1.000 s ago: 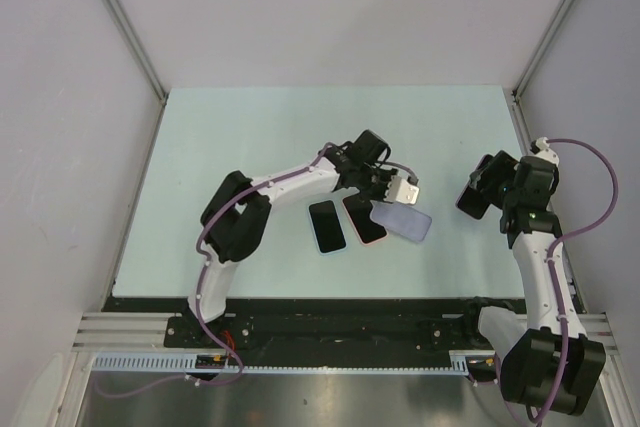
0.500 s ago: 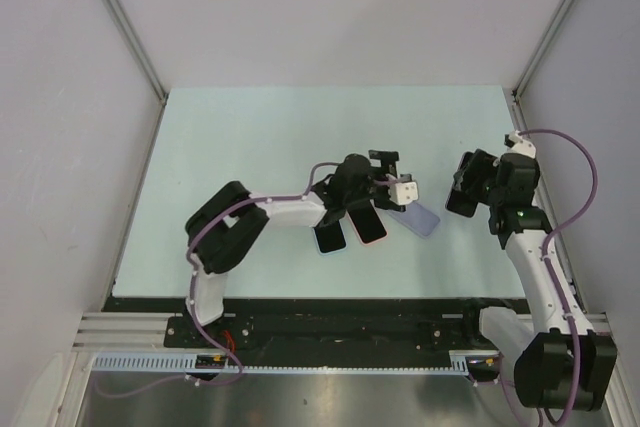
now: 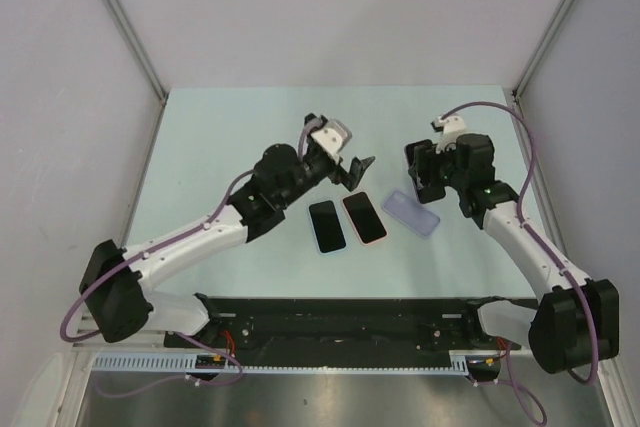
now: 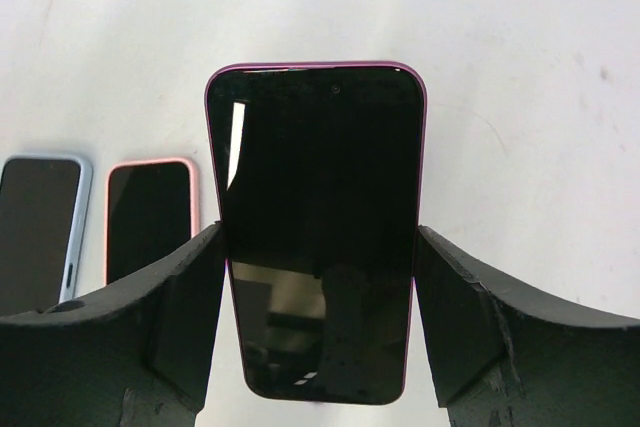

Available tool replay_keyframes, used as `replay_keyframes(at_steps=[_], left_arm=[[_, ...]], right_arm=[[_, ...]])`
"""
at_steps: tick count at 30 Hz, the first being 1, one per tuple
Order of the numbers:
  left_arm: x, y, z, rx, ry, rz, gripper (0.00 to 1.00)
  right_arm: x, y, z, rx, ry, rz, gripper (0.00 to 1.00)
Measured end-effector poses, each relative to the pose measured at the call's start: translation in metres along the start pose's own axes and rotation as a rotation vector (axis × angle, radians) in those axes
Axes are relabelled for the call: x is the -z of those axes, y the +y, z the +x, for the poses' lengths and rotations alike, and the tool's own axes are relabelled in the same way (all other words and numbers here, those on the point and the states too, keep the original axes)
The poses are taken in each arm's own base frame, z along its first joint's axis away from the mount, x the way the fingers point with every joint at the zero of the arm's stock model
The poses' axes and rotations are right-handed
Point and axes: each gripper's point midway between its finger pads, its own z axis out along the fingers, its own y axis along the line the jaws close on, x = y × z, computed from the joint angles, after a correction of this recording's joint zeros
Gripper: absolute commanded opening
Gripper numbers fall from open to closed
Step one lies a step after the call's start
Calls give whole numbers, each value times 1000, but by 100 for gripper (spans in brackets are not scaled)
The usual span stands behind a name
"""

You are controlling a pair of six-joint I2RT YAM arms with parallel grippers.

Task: Put the phone into the phone case

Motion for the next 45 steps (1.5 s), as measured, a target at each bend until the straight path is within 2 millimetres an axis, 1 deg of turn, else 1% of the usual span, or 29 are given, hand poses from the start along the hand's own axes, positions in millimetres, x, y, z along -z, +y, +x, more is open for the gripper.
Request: replay_keyframes(at_steps=[2,5,7,8,9,10,11,13,14,15,17,19,21,23,25,28,31,33,36,42,45], left_arm=[[5,7,0,119,70,-25,100],[14,15,1,270,197,-48,100],[30,19,3,368,249,-50,100],[41,25,6,418,272,-59,100],[51,33,8,461,284,-73,100],[63,45,12,505,292,-101,100],[76,60,18,541,298,-145,100],[97,84,33,590,321,-228,100],[105,92,42,610,335,-259,100],[109,94,49,624,349,-271,100],[116,90,71,655,401,-280,100],[122,80,94,685,464,-270,100],[128,72,112,713,531,-260,100],[128,68,120,734,562,-247,100],[129,65,121,748,570,-232,100],[128,62,116,760,558,-210,100],[129,62,110,759,540,-206,100],[130,62,105,762,525,-204,100],[130,60,100,768,512,-192,100],[129,59,99,780,509,-185,100],[129,59,99,780,509,-187,100]], right_arm=[[-6,11,2,68,5,-47,45],[-14,17,10,149,27,-96,46],[-19,21,19,211,54,-133,47],[-21,22,22,242,66,-144,47],[-23,24,27,279,82,-157,47],[-25,27,33,314,100,-172,47],[-28,30,39,343,119,-189,47],[-33,35,52,395,167,-218,47],[-35,36,58,418,188,-230,47],[-36,37,65,437,211,-241,47],[-39,36,76,468,250,-251,47],[-40,34,88,497,293,-259,48],[-40,33,99,530,333,-272,49],[-39,34,109,563,369,-289,50],[-38,37,118,595,401,-309,50],[-39,41,131,626,444,-336,50],[-41,35,143,643,492,-326,49],[-42,31,147,648,512,-312,48],[-42,29,145,654,514,-293,48],[-44,27,141,660,502,-278,50],[-43,27,137,664,492,-271,49]])
